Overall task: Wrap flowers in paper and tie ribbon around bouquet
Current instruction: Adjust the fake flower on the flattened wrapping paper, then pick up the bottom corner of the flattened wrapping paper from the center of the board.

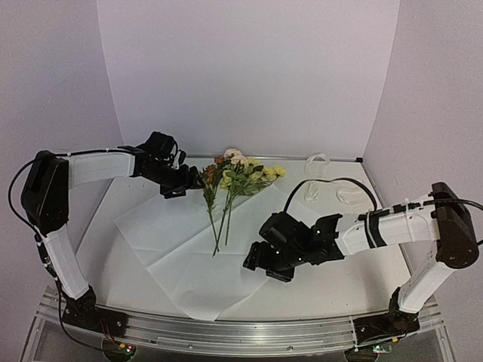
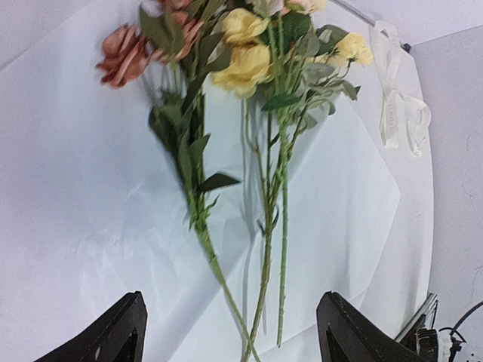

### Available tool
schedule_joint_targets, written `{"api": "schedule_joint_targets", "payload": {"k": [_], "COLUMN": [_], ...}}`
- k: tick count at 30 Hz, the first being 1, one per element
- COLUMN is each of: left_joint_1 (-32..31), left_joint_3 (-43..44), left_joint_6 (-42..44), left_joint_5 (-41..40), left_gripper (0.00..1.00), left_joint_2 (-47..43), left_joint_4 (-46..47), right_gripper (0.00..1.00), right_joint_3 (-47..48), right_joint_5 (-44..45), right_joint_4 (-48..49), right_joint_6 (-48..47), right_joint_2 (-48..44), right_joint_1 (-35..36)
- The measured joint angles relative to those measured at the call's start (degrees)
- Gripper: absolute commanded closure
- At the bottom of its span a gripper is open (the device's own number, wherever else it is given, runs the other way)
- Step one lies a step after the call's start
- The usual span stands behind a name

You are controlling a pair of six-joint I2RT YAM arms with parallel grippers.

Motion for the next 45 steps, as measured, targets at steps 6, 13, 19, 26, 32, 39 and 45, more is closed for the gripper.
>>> {"api": "schedule_joint_targets", "payload": {"k": [6, 13, 19, 26, 32, 39, 45], "left_joint_1": [-0.36, -2.59, -4.06, -5.26, -6.01, -6.11, -6.11], "left_joint_3": [-13.91, -21.53, -25.16, -28.52, -31.47, -33.04, -33.04], "left_joint_6": [-3.23, -5.12, -6.21, -7.53, -8.73, -8.96, -8.91], "left_joint_5": [-1.23, -2.70, -3.71, -5.62, -7.70, -9.35, -9.45], "left_gripper": [0.18, 0.18, 0.18, 0.17, 0.17, 0.17, 0.17], "left_joint_2": [-10.53, -17.28, -21.75, -28.83, -36.23, -43.33, -44.91], "left_joint_4": [3.99, 7.21, 8.20, 8.25, 6.90, 4.75, 3.05], "right_gripper": [0.27, 0.31, 0.35, 0.45, 0.56, 0.89, 1.00], "right_joint_3": [-6.09, -9.86, -10.46, -10.42, -9.02, -6.35, -6.02], "right_joint_5": [4.18, 8.64, 11.67, 13.74, 14.28, 14.27, 14.93], "right_joint_4": [6.80, 19.07, 25.98, 31.98, 34.97, 37.53, 38.90], "right_joint_6": [10.39, 21.68, 29.24, 35.04, 37.55, 38.45, 37.93], "right_joint_2": [-0.82, 0.34, 4.44, 8.45, 11.74, 14.12, 14.28], "right_joint_1": [7.81, 14.41, 18.61, 20.94, 21.50, 21.50, 21.46]}}
